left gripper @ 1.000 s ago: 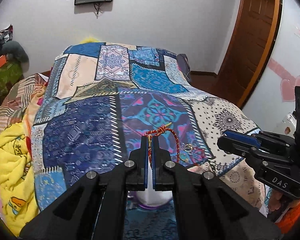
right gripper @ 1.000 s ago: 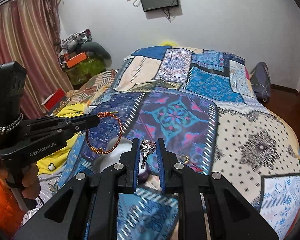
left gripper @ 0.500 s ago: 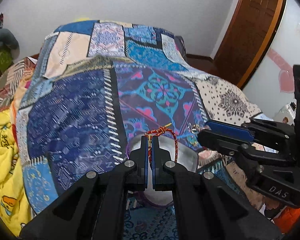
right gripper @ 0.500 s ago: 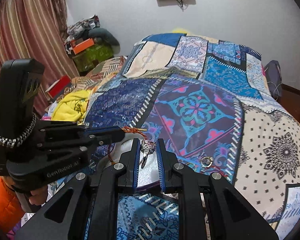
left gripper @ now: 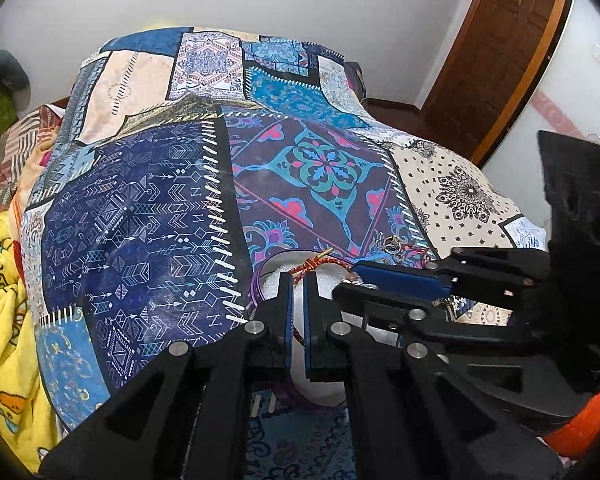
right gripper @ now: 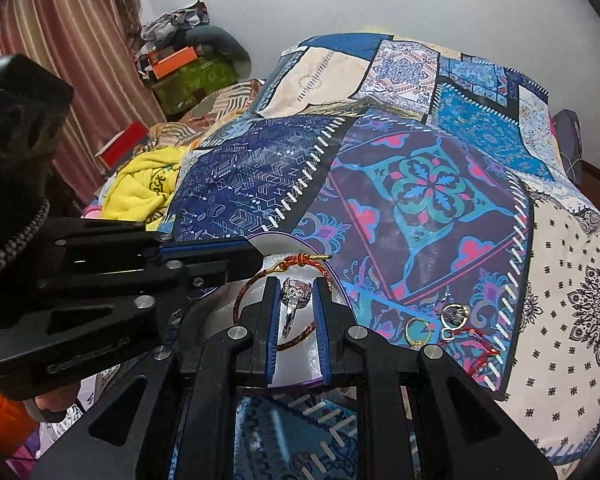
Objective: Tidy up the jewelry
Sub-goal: 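Lower the bracelet into the heart box with the left gripper while the right drops the charm in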
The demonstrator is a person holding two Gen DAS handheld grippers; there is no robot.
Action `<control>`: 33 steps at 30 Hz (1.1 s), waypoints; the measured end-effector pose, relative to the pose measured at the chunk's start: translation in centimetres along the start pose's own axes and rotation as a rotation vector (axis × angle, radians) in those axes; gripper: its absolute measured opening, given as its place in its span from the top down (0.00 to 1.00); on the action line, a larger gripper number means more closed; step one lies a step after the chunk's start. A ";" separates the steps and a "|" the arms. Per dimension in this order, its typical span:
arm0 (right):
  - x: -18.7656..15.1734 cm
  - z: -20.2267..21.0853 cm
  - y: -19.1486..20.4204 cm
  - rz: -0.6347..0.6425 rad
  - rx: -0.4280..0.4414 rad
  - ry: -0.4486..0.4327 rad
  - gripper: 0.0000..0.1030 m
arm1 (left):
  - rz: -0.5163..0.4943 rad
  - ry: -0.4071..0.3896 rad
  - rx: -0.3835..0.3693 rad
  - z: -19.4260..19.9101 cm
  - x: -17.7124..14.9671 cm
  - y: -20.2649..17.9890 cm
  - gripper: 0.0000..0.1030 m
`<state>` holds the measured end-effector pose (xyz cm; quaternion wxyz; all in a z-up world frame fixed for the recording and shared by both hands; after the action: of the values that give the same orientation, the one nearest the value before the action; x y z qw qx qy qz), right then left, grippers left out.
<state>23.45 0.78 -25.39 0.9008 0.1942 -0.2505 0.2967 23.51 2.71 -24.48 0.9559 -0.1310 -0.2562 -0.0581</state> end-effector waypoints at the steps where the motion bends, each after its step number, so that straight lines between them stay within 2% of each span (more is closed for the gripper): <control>1: 0.0 -0.1 0.0 0.002 -0.003 0.002 0.86 | -0.001 -0.003 0.004 0.1 0.0 0.0 0.99; 7: 0.0 -0.4 0.2 0.023 -0.024 0.008 0.86 | 0.023 -0.028 0.026 1.1 0.3 0.8 0.97; 10: 0.0 -0.4 0.3 0.036 -0.041 0.009 0.86 | 0.035 -0.042 0.037 1.7 0.5 1.2 0.90; 13: 0.1 -0.3 0.3 0.038 -0.051 0.009 0.85 | 0.046 -0.054 0.051 2.2 0.6 1.6 0.89; 17: 0.4 0.1 0.2 0.029 -0.062 0.010 0.77 | 0.064 -0.065 0.069 2.9 0.6 2.1 0.87; 21: 0.5 1.1 0.1 0.028 -0.074 -0.008 0.75 | 0.072 -0.085 0.088 3.7 0.6 2.3 0.74; 33: 0.5 5.8 -1.5 -0.008 -0.128 -0.083 0.74 | 0.060 -0.134 0.129 6.3 1.4 0.4 0.69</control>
<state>22.73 -3.01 -20.75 0.9014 0.1492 -0.3055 0.2682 21.81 4.83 -18.66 0.9445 -0.0806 -0.3185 -0.0037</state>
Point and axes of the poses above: each gripper's, at about its wrist camera, not at the fingertips, and z roughly against the way its jaws point, y to its left, x to its top, the point moved 10 cm from there along -z, roughly the way its jaws point, and after that the axes turned 7 degrees about y, right-handed, at the moved point
